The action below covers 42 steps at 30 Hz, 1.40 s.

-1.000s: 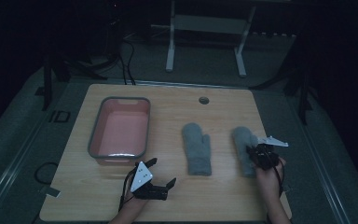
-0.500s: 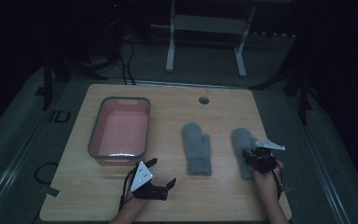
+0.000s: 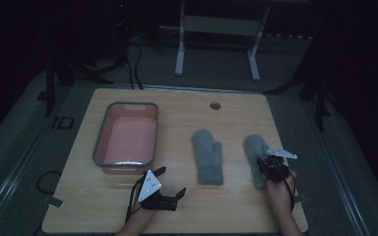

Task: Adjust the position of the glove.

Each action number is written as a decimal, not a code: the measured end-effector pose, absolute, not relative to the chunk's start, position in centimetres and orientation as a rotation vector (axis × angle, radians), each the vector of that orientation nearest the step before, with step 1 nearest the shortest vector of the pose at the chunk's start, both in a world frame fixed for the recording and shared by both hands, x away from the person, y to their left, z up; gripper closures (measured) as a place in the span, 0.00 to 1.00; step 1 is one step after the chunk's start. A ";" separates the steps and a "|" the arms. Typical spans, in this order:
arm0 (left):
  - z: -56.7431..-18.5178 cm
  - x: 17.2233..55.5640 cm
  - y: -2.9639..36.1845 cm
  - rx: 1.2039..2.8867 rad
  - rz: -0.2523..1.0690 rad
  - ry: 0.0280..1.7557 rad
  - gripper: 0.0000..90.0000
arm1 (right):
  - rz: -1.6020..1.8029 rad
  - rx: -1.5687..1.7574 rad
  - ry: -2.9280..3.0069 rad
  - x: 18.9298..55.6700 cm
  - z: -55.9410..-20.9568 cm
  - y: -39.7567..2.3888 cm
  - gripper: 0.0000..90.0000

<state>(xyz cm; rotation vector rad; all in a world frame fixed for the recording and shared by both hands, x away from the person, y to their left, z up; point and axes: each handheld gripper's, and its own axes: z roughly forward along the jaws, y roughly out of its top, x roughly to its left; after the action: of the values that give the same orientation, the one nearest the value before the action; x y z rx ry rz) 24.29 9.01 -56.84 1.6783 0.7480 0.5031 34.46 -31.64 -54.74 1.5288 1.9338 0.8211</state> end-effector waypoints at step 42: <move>-56.8 24.3 9.1 1.677 0.503 0.753 0.01 | 1.041 1.516 1.969 33.1 -47.4 -15.1 0.91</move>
<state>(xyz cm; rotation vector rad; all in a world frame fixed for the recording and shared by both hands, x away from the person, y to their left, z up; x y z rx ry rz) 24.26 9.08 -56.84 1.6768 0.7525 0.5028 33.10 -15.15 -47.42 1.5155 1.9693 1.0414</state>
